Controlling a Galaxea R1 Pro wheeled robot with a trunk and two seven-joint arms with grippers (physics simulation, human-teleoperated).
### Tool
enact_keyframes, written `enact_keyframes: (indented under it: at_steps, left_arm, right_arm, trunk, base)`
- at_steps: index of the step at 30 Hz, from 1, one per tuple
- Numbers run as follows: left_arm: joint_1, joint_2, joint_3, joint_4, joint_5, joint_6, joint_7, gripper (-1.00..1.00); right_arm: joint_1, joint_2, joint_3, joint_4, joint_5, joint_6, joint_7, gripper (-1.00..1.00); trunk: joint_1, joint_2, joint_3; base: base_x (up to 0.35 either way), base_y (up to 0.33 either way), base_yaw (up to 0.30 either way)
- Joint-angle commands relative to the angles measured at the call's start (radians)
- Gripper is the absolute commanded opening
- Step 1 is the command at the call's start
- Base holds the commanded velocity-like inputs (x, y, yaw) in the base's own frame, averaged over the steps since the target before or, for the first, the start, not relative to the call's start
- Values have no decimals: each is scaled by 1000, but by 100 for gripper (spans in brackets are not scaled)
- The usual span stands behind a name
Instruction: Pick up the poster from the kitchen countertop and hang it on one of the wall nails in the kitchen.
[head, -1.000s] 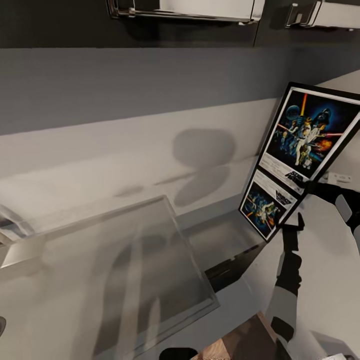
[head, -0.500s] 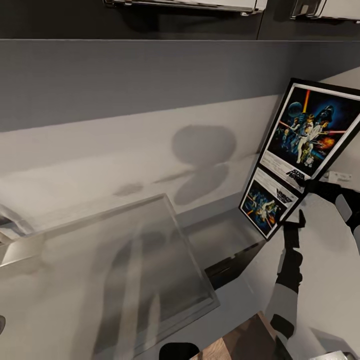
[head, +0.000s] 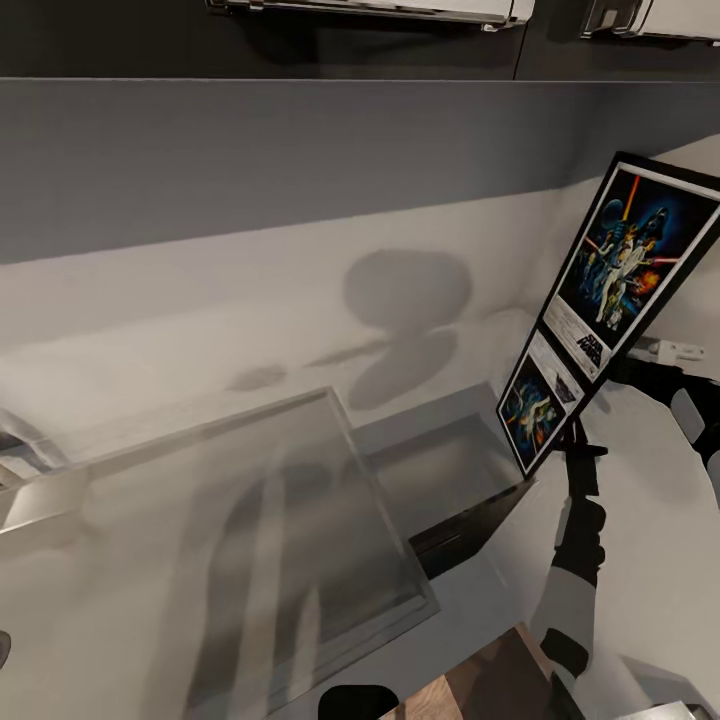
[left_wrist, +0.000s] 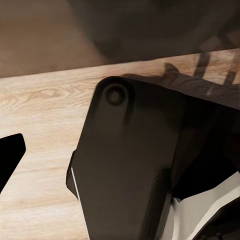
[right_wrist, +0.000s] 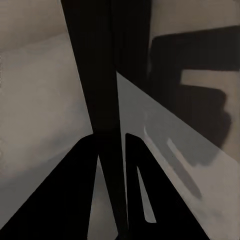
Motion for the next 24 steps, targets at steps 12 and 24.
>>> enact_keyframes:
  at_steps: [12,24]
  left_arm:
    - [0,-1,7,0,2,0,-8,100]
    - [0,-1,7,0,2,0,-9,100]
  right_arm:
    - [-1,1,-10,-4,1,7,7,-100]
    - [1,14,-4,-182,1,79,70,-100]
  trunk:
    - [0,-1,-1]
    - [0,-1,-1]
  base:
    - [-12,0,0]
    - [-65,0,0]
